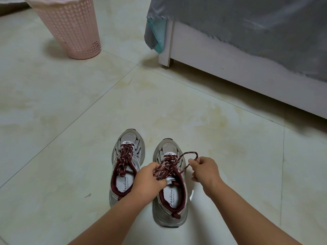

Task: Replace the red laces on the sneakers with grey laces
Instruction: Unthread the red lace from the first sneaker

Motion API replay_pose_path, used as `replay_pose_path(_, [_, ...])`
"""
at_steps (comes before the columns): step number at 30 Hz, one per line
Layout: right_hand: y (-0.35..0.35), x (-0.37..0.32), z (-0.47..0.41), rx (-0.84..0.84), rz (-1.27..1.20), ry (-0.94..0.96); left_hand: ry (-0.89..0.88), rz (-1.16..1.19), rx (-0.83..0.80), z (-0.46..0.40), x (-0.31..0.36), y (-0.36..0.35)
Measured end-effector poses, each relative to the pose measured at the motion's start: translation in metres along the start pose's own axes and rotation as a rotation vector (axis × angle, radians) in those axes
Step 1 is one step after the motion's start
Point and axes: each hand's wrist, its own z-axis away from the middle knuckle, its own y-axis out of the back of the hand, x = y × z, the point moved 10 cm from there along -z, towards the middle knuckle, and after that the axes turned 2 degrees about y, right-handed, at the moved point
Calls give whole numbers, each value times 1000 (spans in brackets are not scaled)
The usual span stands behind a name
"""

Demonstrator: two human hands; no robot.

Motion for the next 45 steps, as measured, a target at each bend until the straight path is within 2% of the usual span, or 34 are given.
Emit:
replay_pose_path(3, [-27,9,11,-243,19,-93,-3,-7,11,0,0,1])
replay_pose_path(5, [-34,12,13,-294,12,-105,-1,3,12,0,0,1])
replay_pose_path(10, [-14,3,3,-91,15,-46,6,5,5,1,-2,0])
replay_pose_path(17, [19,9,-4,129,-197,-125,-11,-28,37,2,0,2])
replay_pose_path(19, [17,9,-4,28,-105,-152,-8,-42,50,5,1,3])
replay_pose_path(21, [8,14,1,-134,124,-192,-55,-155,97,8,7,6])
replay_pose_path(23, [6,18,6,-199,369,-215,-129,-230,115,14,15,7])
replay_pose_path(26, [15,2,0,-46,671,-74,-228,-157,71,27,27,6])
replay_pose_path(28, [12,-25,1,60,676,142,-253,-138,65,33,26,8])
replay_pose_path(30, [-9,-48,6,16,652,364,-256,-158,113,34,24,12])
replay_pose_path(33, [-43,-56,15,-131,679,509,-217,-168,180,27,19,17])
replay_pose_path(39, [-68,-48,11,-214,806,556,-146,-176,209,13,11,12])
replay_pose_path(45, [-72,-39,3,-273,739,431,-131,-71,219,10,5,12])
